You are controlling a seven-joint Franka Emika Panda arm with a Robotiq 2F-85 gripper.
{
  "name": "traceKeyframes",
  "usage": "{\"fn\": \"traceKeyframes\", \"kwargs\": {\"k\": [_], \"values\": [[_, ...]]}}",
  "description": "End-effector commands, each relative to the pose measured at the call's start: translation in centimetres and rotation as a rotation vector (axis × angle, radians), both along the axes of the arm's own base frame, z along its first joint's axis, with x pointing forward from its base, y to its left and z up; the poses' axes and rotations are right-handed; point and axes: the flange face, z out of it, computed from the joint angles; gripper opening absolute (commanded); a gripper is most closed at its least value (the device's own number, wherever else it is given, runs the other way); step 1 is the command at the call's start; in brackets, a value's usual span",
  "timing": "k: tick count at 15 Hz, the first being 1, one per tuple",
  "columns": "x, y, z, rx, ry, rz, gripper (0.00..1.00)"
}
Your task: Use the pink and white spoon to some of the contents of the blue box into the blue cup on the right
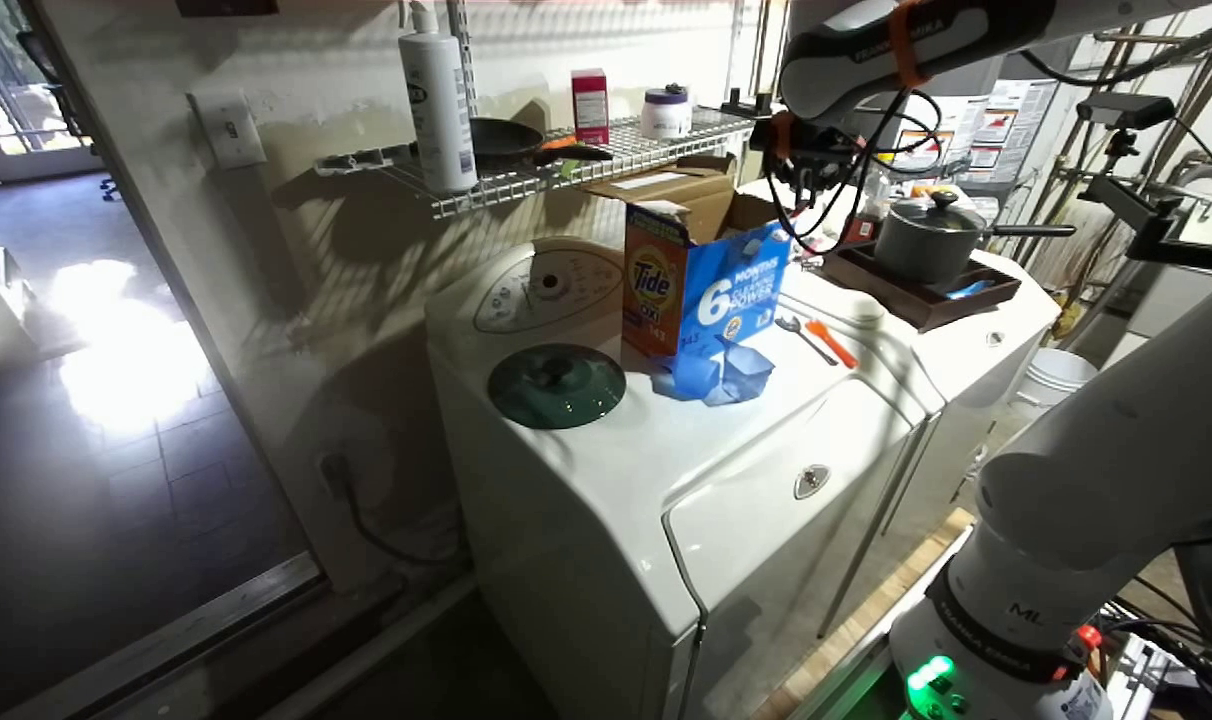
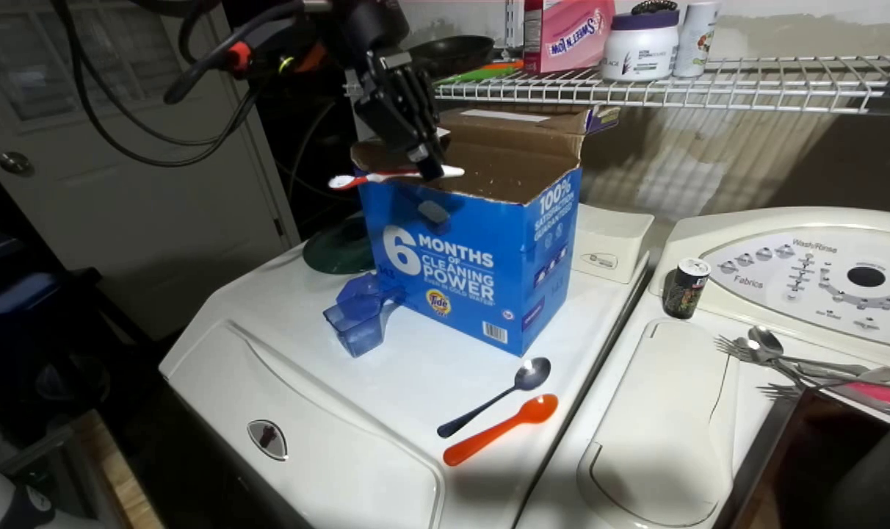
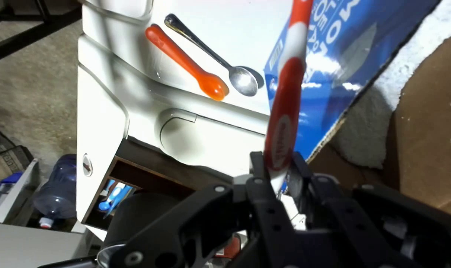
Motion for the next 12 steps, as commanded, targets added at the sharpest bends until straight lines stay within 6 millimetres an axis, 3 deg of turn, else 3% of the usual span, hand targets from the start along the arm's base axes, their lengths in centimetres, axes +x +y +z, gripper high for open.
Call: {"fn": "traceKeyframes", "kwargs": {"k": [1, 7, 12], "values": [[-2.6, 0.9, -1.4, -0.033, -0.033, -0.031, 0.05], [-4.0, 1.5, -4.1, -0.067, -0.06, -0.086, 0.05], [-3.9, 2.6, -6.7, -0.06, -0.052, -0.094, 0.05]]}}
